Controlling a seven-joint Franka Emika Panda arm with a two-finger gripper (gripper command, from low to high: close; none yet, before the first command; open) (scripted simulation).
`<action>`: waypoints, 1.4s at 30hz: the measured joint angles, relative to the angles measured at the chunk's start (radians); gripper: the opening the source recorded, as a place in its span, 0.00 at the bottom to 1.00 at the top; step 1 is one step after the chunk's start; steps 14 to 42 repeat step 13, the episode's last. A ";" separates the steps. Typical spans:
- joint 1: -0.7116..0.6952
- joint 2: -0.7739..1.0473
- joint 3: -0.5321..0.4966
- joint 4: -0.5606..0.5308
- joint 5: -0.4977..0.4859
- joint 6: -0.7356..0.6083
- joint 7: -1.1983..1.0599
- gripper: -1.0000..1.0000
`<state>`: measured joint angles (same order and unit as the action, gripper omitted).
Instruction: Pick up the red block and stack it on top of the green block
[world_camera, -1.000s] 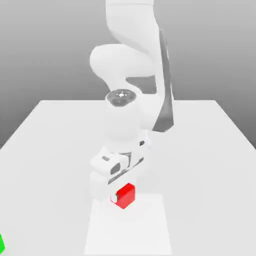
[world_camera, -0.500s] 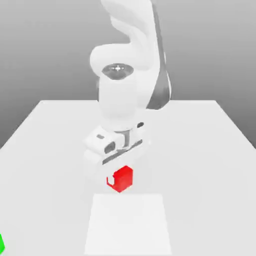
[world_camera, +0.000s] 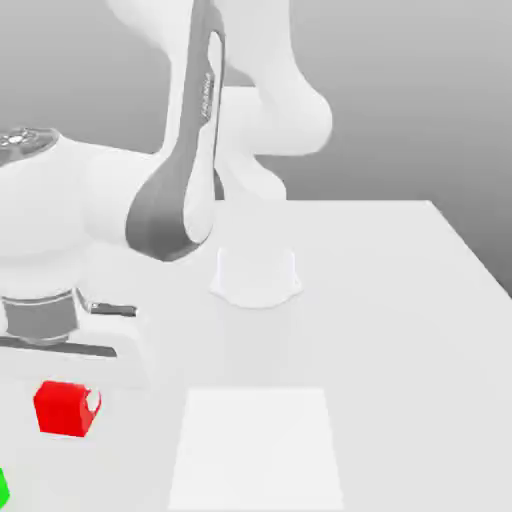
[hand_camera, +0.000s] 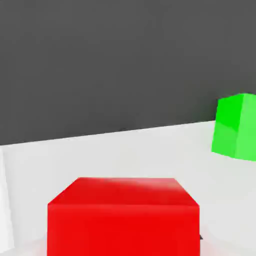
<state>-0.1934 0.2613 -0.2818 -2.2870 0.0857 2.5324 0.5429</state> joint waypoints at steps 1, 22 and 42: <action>-0.011 0.022 -0.009 0.036 0.019 -0.016 0.026 0.00; -0.096 0.243 -0.006 0.210 0.166 0.017 0.102 1.00; -0.096 0.243 -0.006 0.210 0.166 0.017 0.102 1.00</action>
